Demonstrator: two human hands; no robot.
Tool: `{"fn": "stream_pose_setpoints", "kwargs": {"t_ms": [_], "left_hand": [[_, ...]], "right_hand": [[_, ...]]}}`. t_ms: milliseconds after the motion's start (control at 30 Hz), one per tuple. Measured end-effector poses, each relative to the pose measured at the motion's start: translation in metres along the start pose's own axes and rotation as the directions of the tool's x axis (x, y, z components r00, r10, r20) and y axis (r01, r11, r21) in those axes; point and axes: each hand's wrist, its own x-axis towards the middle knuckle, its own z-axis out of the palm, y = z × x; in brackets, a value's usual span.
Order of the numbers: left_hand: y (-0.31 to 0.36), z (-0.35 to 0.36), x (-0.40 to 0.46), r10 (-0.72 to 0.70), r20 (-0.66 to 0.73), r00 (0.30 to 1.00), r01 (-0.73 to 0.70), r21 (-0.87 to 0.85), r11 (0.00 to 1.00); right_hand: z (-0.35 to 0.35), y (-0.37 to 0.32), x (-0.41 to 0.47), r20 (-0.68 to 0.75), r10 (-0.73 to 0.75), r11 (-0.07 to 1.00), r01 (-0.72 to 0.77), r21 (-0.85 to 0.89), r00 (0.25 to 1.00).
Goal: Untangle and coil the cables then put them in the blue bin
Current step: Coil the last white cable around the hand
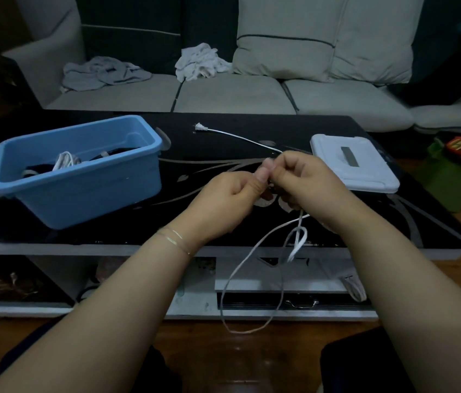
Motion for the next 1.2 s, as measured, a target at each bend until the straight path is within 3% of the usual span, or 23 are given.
{"fn": "stream_pose_setpoints", "kwargs": {"t_ms": [100,367,533,633,800,933,1200], "left_hand": [[0.001,-0.002,0.0,-0.068,0.042,0.997,0.075,-0.215,0.974],[0.005,-0.001,0.0,-0.029,0.12,0.992,0.077,-0.423,0.903],[0.002,-0.002,-0.001,0.018,0.077,0.997,0.026,-0.536,0.844],[0.0,-0.004,-0.001,0.035,0.029,0.999,-0.012,-0.591,0.806],[-0.007,-0.015,0.003,-0.044,-0.079,0.996,-0.031,-0.757,0.653],[-0.008,-0.017,0.002,-0.109,-0.115,0.987,-0.017,-0.76,0.65],[-0.01,-0.02,0.005,-0.145,-0.165,0.976,-0.009,-0.691,0.723]], "right_hand": [[-0.005,0.003,0.003,-0.047,-0.021,0.999,0.019,-0.039,0.999],[0.0,0.01,0.008,-0.091,-0.036,0.996,0.028,-0.086,0.995],[0.012,0.016,0.01,-0.062,0.036,0.997,-0.032,0.067,0.997],[0.024,0.019,0.008,0.026,0.071,0.987,-0.074,0.142,0.997],[0.047,0.02,-0.001,0.154,0.068,0.988,-0.045,-0.148,0.986],[0.052,0.014,-0.006,0.236,0.084,0.956,-0.011,-0.295,0.968],[0.051,0.016,-0.012,0.375,0.176,0.927,-0.025,-0.375,0.91]]}}
